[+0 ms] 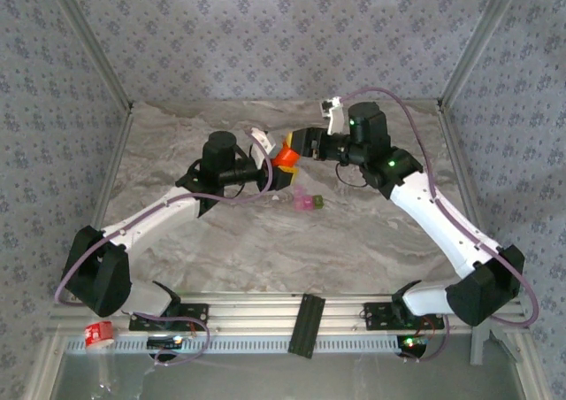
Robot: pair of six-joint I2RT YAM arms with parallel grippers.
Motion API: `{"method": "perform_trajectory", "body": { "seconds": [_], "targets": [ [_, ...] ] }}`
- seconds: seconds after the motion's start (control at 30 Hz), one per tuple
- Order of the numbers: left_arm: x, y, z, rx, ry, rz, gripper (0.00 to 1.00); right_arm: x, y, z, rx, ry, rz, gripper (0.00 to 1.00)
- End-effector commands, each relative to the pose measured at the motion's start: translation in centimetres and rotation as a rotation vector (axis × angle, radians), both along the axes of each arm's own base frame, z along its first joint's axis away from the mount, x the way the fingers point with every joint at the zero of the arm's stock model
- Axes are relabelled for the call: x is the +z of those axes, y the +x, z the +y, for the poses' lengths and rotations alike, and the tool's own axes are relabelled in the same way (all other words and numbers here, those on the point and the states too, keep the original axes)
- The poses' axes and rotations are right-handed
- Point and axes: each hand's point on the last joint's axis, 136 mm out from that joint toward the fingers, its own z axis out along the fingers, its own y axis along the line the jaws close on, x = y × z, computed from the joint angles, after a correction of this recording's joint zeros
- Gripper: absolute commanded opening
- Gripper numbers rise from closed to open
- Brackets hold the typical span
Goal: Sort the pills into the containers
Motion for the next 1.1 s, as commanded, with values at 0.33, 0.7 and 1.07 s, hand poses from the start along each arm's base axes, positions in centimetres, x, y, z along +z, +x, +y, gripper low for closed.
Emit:
{"method": "perform_trajectory", "body": {
  "seconds": [0.33,0.7,1.07],
  "targets": [
    [4.0,-0.5,0.2,-0.014,-0.065,-0.091,0.00,1.3,-1.3,-0.2,0.319,0.110,-0.167,0.80],
    [3.7,0.0,0.1,-0.009,-0.058,-0.089,0.00,1.7,1.3,-3.9,-0.207,0.117,0.103,0.90],
    [3.6,0.1,-0.1,-0.005,-0.057,-0.082,0.00,2.0,0.7,-0.5,-0.221,0.047,0.111,0.90]
  ]
}}
